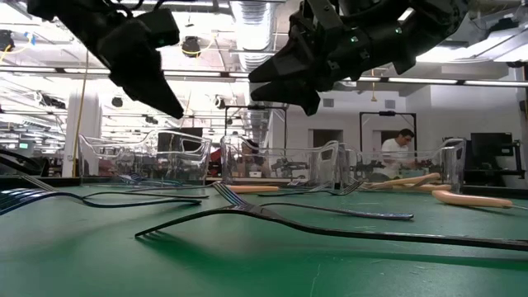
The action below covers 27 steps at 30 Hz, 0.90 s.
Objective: Sort silverware by color (type)
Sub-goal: Put the blue fork into the left transparent bin
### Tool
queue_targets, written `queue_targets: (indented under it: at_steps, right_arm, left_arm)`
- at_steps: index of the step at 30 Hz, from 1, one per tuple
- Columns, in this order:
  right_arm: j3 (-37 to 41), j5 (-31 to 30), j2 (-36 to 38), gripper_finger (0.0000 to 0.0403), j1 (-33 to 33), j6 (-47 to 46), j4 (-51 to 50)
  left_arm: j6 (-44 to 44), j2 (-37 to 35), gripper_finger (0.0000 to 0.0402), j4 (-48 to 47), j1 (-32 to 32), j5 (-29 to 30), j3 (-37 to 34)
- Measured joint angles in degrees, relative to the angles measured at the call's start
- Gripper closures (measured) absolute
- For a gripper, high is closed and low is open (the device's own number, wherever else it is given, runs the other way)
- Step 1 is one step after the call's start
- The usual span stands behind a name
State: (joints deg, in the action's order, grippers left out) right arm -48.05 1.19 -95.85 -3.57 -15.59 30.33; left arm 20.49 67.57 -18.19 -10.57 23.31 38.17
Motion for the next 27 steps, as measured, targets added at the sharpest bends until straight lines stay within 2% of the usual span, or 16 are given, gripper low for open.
queue_targets:
  at_steps: [7, 27]
  right_arm:
    - [0.0, 0.0, 0.0, 0.0198, 0.0, 0.0, 0.0]
    - [0.0, 0.0, 0.0, 0.0198, 0.3, 0.0, 0.0]
  left_arm:
    - [0.4, 0.0, 0.0257, 0.1, 2.5, 0.2, 0.0]
    - [0.2, 0.0, 0.0257, 0.2, 2.5, 1.5, 0.0]
